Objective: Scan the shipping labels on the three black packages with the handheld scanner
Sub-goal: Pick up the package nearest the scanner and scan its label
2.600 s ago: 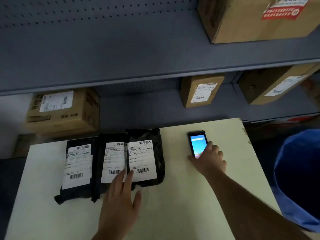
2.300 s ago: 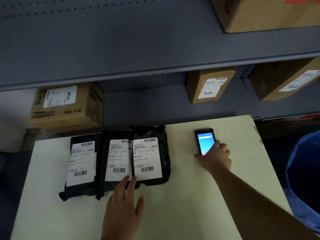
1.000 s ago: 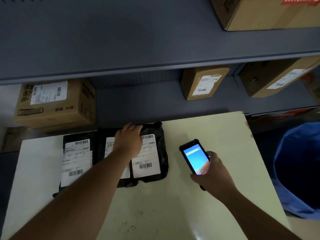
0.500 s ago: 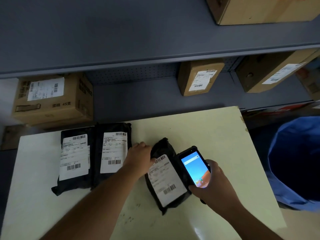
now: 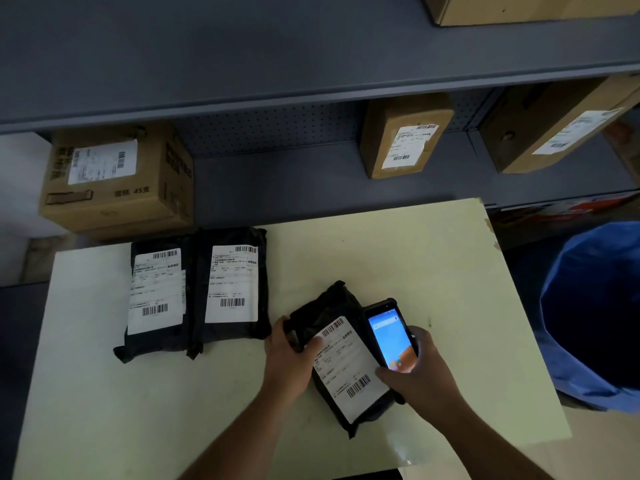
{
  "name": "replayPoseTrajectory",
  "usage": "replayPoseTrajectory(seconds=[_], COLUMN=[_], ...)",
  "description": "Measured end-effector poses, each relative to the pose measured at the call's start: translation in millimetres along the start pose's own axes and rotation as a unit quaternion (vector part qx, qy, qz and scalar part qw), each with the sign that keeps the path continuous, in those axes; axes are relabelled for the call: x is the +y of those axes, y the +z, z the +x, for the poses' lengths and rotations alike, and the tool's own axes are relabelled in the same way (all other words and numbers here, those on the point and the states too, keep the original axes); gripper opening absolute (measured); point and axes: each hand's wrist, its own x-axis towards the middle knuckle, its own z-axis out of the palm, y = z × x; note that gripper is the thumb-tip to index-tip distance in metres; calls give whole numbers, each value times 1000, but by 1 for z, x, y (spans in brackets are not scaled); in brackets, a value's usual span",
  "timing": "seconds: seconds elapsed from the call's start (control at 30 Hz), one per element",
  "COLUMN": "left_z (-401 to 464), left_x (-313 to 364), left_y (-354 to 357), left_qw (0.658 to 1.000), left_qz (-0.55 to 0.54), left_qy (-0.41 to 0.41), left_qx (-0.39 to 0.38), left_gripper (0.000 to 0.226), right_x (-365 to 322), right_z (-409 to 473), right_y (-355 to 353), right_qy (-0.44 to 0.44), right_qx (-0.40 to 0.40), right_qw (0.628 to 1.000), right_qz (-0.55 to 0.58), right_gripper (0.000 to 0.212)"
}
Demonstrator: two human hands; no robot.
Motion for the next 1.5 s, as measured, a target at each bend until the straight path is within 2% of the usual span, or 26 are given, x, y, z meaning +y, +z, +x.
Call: replayPoseTrajectory(seconds=[0.23,0.3,0.47,0.53,0.63,0.83,1.0,1.2,1.33,1.5], left_z=[-7,-10,-9,-10,-14,-22,-34,-52,-59,-67], left_x=[11,15,19,24,33,57,75,90,106,126], left_y=[10,10,1,-7,-17,-52,-86,-117,-134,-157], left_qw=[995,993,976,968,965,985,991,988,981,970], left_qz=[-79,-94,-150,-161,-173,-137,-124,-129,-135,-146], left_qy=[-47,-55,-113,-119,-112,-19,50,87,120,165], left_qx=[-38,-51,-113,-151,-161,-101,-30,23,76,99], left_gripper=[34,34,57,49,32,53,58,38,42,19], right_x=[2,1,-4,-8,-17,-43,-77,-118,-137,-154], right_z=[2,-1,-10,-15,-26,-50,-80,-117,-136,-155], right_y=[18,19,15,12,8,-10,-42,-62,-69,-76], right_qy=[14,6,-17,-30,-57,-121,-197,-229,-220,-196], right_qx=[-31,-38,-61,-71,-93,-71,-46,-37,-39,-45], right_qw=[998,997,997,996,994,986,949,918,903,897], right_qz=[53,60,41,35,18,-86,-241,-322,-367,-394], right_gripper=[77,75,73,74,75,85,91,88,84,72])
